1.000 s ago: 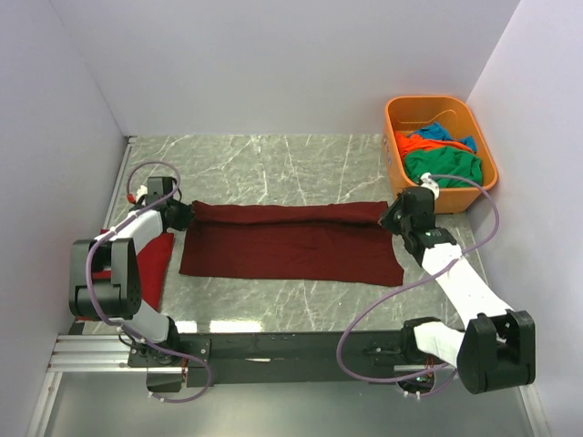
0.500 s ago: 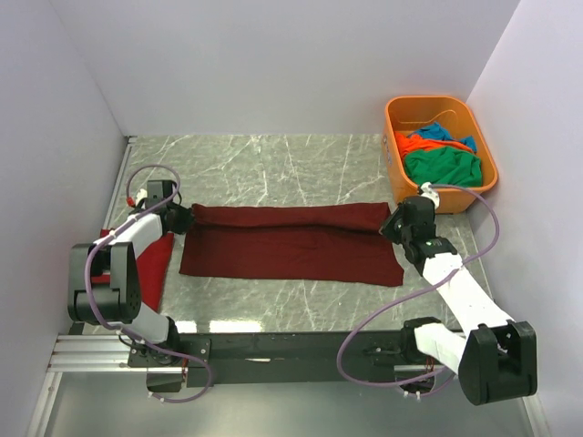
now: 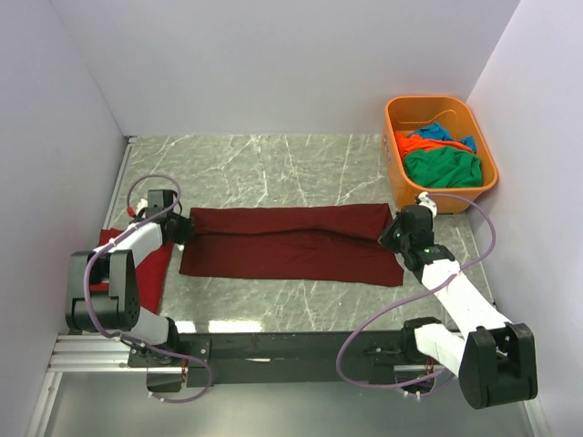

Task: Fold and stack the t-shirts
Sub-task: Fold the tshirt

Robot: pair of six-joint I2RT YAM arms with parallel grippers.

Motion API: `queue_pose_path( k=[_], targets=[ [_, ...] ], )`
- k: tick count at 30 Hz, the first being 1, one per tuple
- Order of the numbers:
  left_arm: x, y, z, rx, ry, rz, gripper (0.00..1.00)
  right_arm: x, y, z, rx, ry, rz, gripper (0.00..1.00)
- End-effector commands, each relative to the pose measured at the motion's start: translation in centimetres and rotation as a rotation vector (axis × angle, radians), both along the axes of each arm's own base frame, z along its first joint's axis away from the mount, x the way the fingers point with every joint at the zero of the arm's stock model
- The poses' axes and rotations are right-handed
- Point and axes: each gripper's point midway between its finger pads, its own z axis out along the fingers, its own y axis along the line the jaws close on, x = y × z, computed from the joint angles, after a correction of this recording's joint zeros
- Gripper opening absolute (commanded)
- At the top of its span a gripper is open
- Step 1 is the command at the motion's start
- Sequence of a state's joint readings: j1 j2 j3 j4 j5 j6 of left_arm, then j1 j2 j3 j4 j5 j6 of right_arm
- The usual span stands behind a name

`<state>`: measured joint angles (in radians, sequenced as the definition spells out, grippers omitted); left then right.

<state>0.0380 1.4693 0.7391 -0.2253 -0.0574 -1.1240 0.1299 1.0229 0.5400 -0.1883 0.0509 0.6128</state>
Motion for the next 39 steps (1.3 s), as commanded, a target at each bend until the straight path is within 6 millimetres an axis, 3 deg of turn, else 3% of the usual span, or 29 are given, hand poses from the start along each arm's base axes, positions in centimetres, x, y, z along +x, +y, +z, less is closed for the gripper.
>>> queue_pose_path(
  k=[1,2,3,5,6,7,10,14,19,21,22,23,26,29,35,39],
  targets=[
    [0.3,0.4,1.3,0.005,-0.059,0.026,0.01,0.2,0.1,0.5,0.017,-0.045,0.002,0.00],
    [0.2,0.4,1.6,0.004,-0.068,0.025,0.03,0.2,0.1,0.5,0.019,-0.046,0.005,0.00],
    [0.1,0.3,1.6,0.000,-0.068,0.025,0.12,0.0,0.3,0.3,0.023,-0.038,0.012,0.02],
    [-0.2,0.4,2.2,0.003,-0.079,0.028,0.25,-0.2,0.3,0.2,0.023,-0.032,0.018,0.17],
    [-0.4,0.5,2.3,0.007,-0.080,0.029,0.36,-0.3,0.4,0.3,0.024,-0.035,0.026,0.24],
    [-0.6,0.6,2.5,0.013,-0.082,0.035,0.41,-0.3,0.4,0.5,0.020,-0.041,0.032,0.37],
    [-0.4,1.1,4.2,0.032,-0.125,0.042,0.49,-0.1,0.5,2.0,0.016,-0.075,0.045,0.52],
    [0.7,1.4,5.7,0.060,-0.144,0.029,0.47,1.4,1.8,4.2,0.016,-0.117,0.101,0.55],
    [2.7,0.5,6.8,0.079,-0.135,0.005,0.35,5.5,4.1,5.2,-0.030,-0.087,0.149,0.55],
    [3.2,0.8,5.9,0.090,-0.090,0.022,0.34,7.6,4.4,5.4,-0.063,-0.079,0.142,0.55],
    [4.1,-0.1,6.4,0.094,-0.099,0.005,0.34,8.3,4.6,5.4,-0.079,-0.080,0.150,0.55],
    [4.3,-0.3,5.4,0.088,-0.065,0.004,0.33,9.0,4.8,5.4,-0.087,-0.081,0.153,0.55],
    [5.6,-0.9,5.2,0.078,-0.064,0.000,0.31,11.5,5.4,4.7,-0.119,-0.056,0.164,0.55],
    [6.5,-1.3,4.6,0.087,-0.046,0.002,0.28,14.0,6.7,2.4,-0.144,0.007,0.198,0.55],
    [5.0,-0.6,2.5,0.121,0.028,0.021,0.24,15.1,9.9,0.4,-0.202,0.056,0.277,0.56],
    [3.4,-0.3,1.0,0.129,0.063,0.023,0.24,15.2,10.9,-0.9,-0.259,0.092,0.292,0.56]
  ],
)
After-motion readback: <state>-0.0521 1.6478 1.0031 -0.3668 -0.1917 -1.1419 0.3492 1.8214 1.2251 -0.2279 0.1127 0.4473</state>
